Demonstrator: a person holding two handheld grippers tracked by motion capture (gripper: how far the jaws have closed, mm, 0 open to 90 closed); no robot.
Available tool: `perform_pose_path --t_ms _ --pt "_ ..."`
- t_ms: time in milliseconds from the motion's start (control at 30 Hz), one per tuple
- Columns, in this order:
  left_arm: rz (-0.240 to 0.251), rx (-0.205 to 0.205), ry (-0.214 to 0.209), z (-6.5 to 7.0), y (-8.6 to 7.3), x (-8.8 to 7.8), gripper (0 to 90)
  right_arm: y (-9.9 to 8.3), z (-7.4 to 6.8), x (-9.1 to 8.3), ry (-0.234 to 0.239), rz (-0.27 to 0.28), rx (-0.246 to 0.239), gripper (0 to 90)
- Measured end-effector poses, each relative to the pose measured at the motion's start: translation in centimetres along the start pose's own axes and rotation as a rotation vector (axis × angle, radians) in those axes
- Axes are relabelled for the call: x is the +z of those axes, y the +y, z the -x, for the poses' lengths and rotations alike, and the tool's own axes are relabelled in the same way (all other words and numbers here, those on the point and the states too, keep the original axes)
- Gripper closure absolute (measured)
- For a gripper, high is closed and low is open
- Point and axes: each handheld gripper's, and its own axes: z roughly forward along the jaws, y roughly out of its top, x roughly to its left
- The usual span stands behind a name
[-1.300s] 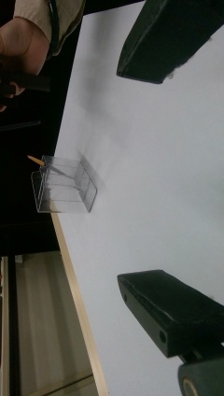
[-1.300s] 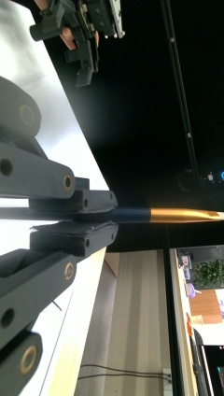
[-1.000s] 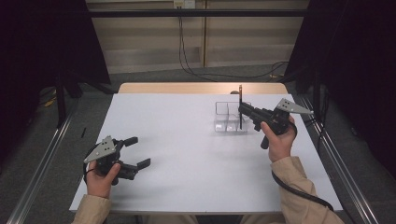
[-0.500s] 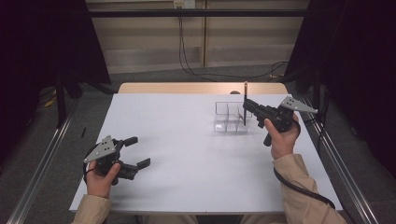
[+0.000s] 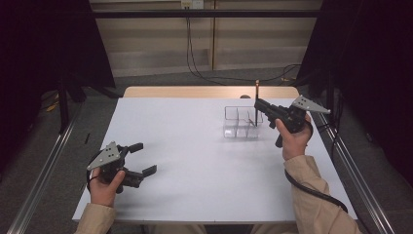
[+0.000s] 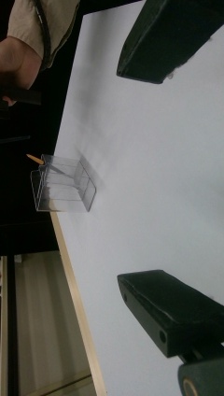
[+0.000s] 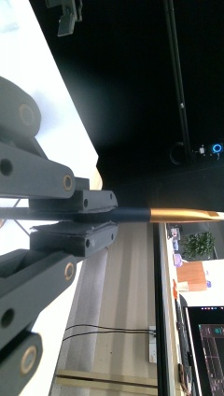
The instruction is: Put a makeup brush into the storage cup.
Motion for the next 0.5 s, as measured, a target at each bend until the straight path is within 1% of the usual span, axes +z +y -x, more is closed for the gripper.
perform_pose_path --t_ms 233,500 --pt "0.001 0.002 0.000 0.00 0.02 -0.01 2.8 0.30 0.33 0.48 -0.011 0.004 -0.004 83.9" --pt "-0.001 0.002 -0.004 0.02 0.01 0.09 2.8 0.76 0.69 0.90 -0.015 0.002 -0.026 83.9"
